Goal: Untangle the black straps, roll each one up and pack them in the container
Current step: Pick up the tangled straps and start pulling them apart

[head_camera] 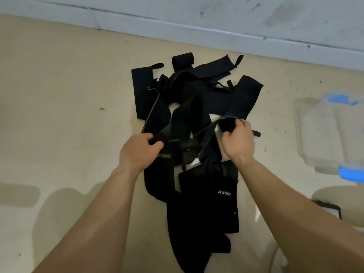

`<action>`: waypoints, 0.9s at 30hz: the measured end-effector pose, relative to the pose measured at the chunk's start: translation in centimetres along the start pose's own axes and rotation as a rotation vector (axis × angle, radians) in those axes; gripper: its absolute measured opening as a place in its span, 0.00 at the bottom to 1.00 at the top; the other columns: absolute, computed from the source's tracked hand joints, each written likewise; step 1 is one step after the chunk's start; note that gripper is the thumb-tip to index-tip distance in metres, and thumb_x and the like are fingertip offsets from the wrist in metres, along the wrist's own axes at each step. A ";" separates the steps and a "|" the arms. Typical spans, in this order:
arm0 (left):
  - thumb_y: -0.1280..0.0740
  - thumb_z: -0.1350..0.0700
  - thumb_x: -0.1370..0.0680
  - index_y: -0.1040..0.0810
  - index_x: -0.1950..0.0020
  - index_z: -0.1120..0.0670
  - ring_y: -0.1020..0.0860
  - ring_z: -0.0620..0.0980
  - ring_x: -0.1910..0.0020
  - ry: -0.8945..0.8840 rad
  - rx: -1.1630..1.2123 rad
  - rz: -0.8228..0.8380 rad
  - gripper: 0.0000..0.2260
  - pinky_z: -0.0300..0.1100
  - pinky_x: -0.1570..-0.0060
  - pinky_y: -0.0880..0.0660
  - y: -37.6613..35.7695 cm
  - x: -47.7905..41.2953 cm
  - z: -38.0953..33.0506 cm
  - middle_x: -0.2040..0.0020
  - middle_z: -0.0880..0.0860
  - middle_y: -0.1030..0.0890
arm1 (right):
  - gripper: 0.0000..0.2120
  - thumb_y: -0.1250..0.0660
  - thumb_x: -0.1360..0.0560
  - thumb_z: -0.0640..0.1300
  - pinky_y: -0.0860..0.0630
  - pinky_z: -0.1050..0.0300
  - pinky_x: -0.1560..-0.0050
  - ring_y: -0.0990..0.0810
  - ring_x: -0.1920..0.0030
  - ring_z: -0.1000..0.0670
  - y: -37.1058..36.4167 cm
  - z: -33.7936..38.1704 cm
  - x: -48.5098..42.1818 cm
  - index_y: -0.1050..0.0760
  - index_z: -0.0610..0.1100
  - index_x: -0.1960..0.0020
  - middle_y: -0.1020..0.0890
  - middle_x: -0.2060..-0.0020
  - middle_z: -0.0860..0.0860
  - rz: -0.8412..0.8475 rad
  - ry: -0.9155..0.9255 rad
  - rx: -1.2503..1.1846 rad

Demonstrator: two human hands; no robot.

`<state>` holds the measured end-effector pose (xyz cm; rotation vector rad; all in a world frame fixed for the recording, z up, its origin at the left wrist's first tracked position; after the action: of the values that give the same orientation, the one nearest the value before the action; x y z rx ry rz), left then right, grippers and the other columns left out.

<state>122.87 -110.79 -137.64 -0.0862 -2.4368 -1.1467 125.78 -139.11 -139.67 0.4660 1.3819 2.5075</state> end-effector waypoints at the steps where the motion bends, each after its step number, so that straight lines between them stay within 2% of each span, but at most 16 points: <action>1: 0.34 0.49 0.20 0.19 0.52 0.52 0.19 0.52 0.55 0.061 0.000 -0.027 0.08 0.45 0.56 0.25 0.6 1.0 1.2 0.57 0.49 0.18 | 0.18 0.39 0.24 0.42 0.25 0.44 0.38 0.25 0.37 0.38 0.8 -0.9 0.3 0.25 0.39 0.36 0.28 0.32 0.43 -0.010 -0.088 -0.006; 2: 0.35 0.48 0.20 0.18 0.48 0.53 0.19 0.54 0.53 0.121 -0.005 -0.046 0.10 0.46 0.54 0.24 1.0 1.7 2.3 0.54 0.51 0.17 | 0.17 0.39 0.24 0.43 0.25 0.43 0.40 0.25 0.38 0.37 1.6 -1.7 0.7 0.24 0.38 0.38 0.27 0.34 0.42 -0.013 -0.162 0.021; 4: 0.35 0.48 0.20 0.18 0.49 0.53 0.19 0.56 0.53 0.213 -0.021 -0.039 0.11 0.49 0.50 0.22 1.7 2.7 4.1 0.53 0.54 0.16 | 0.16 0.41 0.23 0.44 0.25 0.42 0.43 0.25 0.40 0.35 2.9 -3.3 1.7 0.24 0.36 0.40 0.27 0.37 0.40 0.006 -0.280 0.091; 6: 0.35 0.47 0.21 0.17 0.48 0.53 0.19 0.57 0.51 0.270 -0.029 0.024 0.12 0.50 0.46 0.23 2.1 3.4 5.0 0.52 0.55 0.16 | 0.18 0.41 0.22 0.46 0.26 0.42 0.42 0.26 0.39 0.35 4.0 -4.6 2.9 0.25 0.36 0.38 0.27 0.37 0.40 0.048 -0.364 0.148; 8: 0.35 0.45 0.22 0.17 0.41 0.53 0.21 0.58 0.44 0.308 -0.073 0.123 0.16 0.50 0.42 0.25 2.3 4.2 5.1 0.45 0.56 0.17 | 0.20 0.41 0.22 0.47 0.28 0.41 0.38 0.29 0.35 0.35 4.7 -5.6 4.3 0.27 0.37 0.35 0.28 0.35 0.39 0.093 -0.406 0.214; 11: 0.34 0.45 0.22 0.17 0.43 0.51 0.30 0.58 0.35 0.235 -0.204 0.175 0.14 0.52 0.37 0.29 2.0 5.0 3.8 0.35 0.52 0.22 | 0.19 0.39 0.24 0.45 0.32 0.42 0.34 0.33 0.33 0.35 4.8 -5.6 6.4 0.25 0.38 0.36 0.29 0.33 0.39 0.065 -0.351 0.278; 13: 0.34 0.47 0.21 0.16 0.41 0.52 0.36 0.57 0.30 0.097 -0.182 0.078 0.15 0.52 0.34 0.32 2.0 5.2 2.0 0.31 0.48 0.27 | 0.16 0.37 0.26 0.43 0.32 0.42 0.35 0.33 0.34 0.35 4.9 -4.4 7.4 0.24 0.41 0.40 0.28 0.35 0.40 -0.022 -0.267 0.262; 15: 0.33 0.49 0.21 0.16 0.46 0.53 0.29 0.54 0.34 -0.024 -0.036 -0.051 0.11 0.48 0.41 0.28 2.0 5.4 0.1 0.37 0.48 0.23 | 0.15 0.37 0.26 0.44 0.30 0.43 0.37 0.31 0.36 0.36 4.5 -2.5 7.8 0.23 0.43 0.41 0.27 0.36 0.41 -0.029 -0.135 0.268; 16: 0.33 0.51 0.21 0.18 0.53 0.52 0.25 0.53 0.42 -0.051 0.069 -0.087 0.07 0.46 0.47 0.27 1.9 5.4 -0.6 0.44 0.49 0.20 | 0.15 0.37 0.25 0.45 0.29 0.44 0.38 0.30 0.36 0.37 3.9 -1.4 7.8 0.22 0.44 0.40 0.26 0.37 0.42 0.021 -0.059 0.266; 18: 0.34 0.55 0.20 0.23 0.62 0.54 0.22 0.52 0.55 -0.014 0.308 -0.060 0.10 0.45 0.55 0.29 1.3 5.2 -1.4 0.58 0.52 0.21 | 0.15 0.37 0.24 0.44 0.26 0.45 0.38 0.27 0.37 0.40 1.9 0.8 7.7 0.22 0.46 0.38 0.24 0.38 0.45 0.176 0.066 0.151; 20: 0.35 0.55 0.20 0.22 0.61 0.55 0.21 0.54 0.54 0.072 0.486 0.005 0.11 0.47 0.53 0.28 0.4 4.6 -1.2 0.60 0.54 0.21 | 0.17 0.37 0.23 0.42 0.25 0.45 0.36 0.23 0.37 0.43 -0.6 2.7 7.3 0.23 0.47 0.35 0.22 0.37 0.46 0.366 0.110 0.000; 23: 0.36 0.51 0.21 0.20 0.58 0.55 0.20 0.57 0.47 0.204 0.569 0.004 0.11 0.53 0.45 0.26 -0.9 3.7 1.0 0.56 0.55 0.19 | 0.22 0.38 0.21 0.38 0.28 0.49 0.32 0.25 0.32 0.43 -4.2 4.8 6.6 0.28 0.46 0.28 0.24 0.33 0.43 0.569 0.047 -0.117; 25: 0.36 0.49 0.24 0.20 0.59 0.54 0.19 0.59 0.47 0.269 0.623 -0.074 0.11 0.58 0.42 0.25 -1.5 3.4 2.8 0.57 0.55 0.18 | 0.25 0.38 0.20 0.39 0.28 0.49 0.31 0.26 0.31 0.41 -6.3 5.8 6.0 0.33 0.47 0.24 0.27 0.30 0.41 0.626 0.003 -0.131; 27: 0.36 0.51 0.24 0.19 0.60 0.54 0.19 0.58 0.49 0.324 0.708 -0.136 0.10 0.57 0.45 0.24 -2.2 3.3 4.2 0.58 0.54 0.18 | 0.27 0.37 0.20 0.42 0.26 0.47 0.33 0.25 0.34 0.39 -8.2 6.3 5.4 0.35 0.49 0.23 0.28 0.30 0.41 0.609 -0.020 -0.107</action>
<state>117.86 -109.49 -140.17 0.4491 -2.4201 -0.2572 123.68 -128.07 -142.59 1.0142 1.2233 3.0080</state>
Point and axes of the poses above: each hand's wrist, its own x-axis away from the middle knuckle, its own y-axis out of the back of the hand, z = x × y, the point moved 4 cm from there along -x, towards the middle knuckle
